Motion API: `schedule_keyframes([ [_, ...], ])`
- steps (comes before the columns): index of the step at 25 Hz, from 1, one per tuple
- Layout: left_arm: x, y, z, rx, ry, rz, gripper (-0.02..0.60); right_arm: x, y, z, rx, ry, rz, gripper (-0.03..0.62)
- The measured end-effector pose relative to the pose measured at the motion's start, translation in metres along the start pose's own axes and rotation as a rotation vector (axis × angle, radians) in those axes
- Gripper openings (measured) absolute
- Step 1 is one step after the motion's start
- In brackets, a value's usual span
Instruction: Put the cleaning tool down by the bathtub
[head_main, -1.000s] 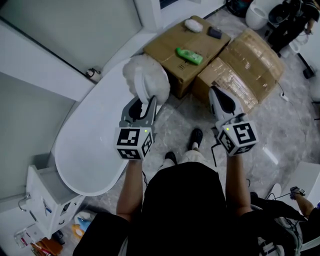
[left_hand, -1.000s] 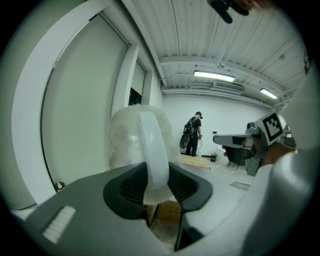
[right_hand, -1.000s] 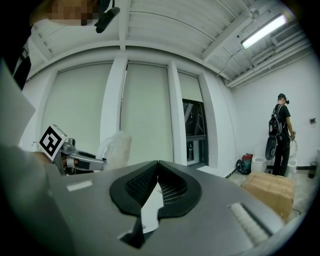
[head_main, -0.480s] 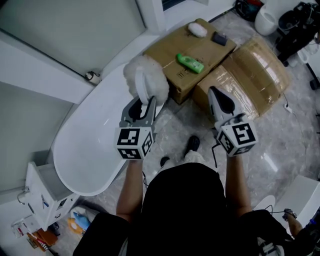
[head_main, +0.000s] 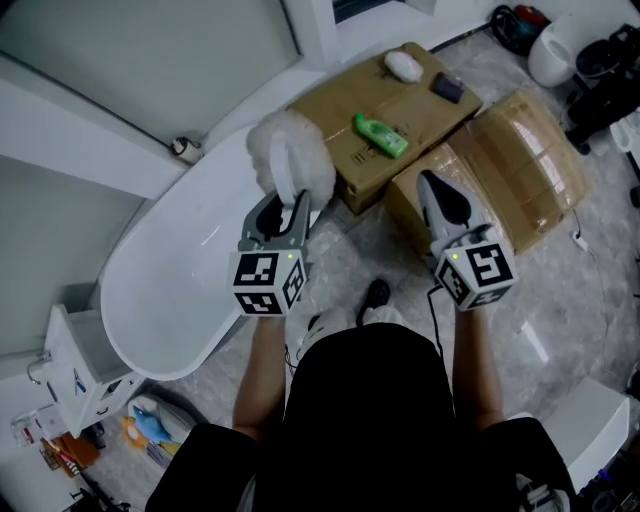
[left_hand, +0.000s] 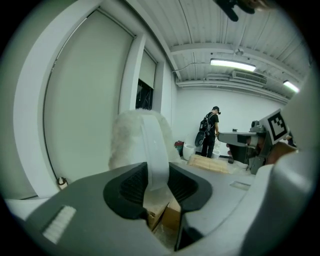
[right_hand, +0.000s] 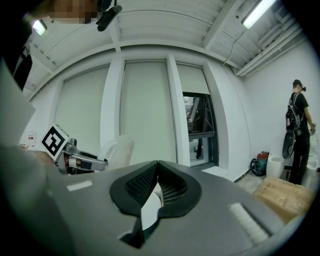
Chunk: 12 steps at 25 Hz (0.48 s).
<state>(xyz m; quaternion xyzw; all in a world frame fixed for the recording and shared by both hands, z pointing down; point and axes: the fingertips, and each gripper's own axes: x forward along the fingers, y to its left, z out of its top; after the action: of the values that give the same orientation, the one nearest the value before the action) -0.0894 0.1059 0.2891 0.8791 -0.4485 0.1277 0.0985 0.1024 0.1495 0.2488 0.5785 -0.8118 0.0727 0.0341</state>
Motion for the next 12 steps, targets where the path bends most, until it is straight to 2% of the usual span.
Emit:
schedule_keyframes([
  [5,0.007,-0.006,-0.003,0.001,0.015,0.025,0.109,0.004,-0.013,-0.006,0.01,0.009,0.024,0.009],
  [12,0.01,-0.002,-0.008,-0.012,0.035,0.045,0.109,0.016,-0.008,-0.011,0.017,0.022,0.066,0.009],
])
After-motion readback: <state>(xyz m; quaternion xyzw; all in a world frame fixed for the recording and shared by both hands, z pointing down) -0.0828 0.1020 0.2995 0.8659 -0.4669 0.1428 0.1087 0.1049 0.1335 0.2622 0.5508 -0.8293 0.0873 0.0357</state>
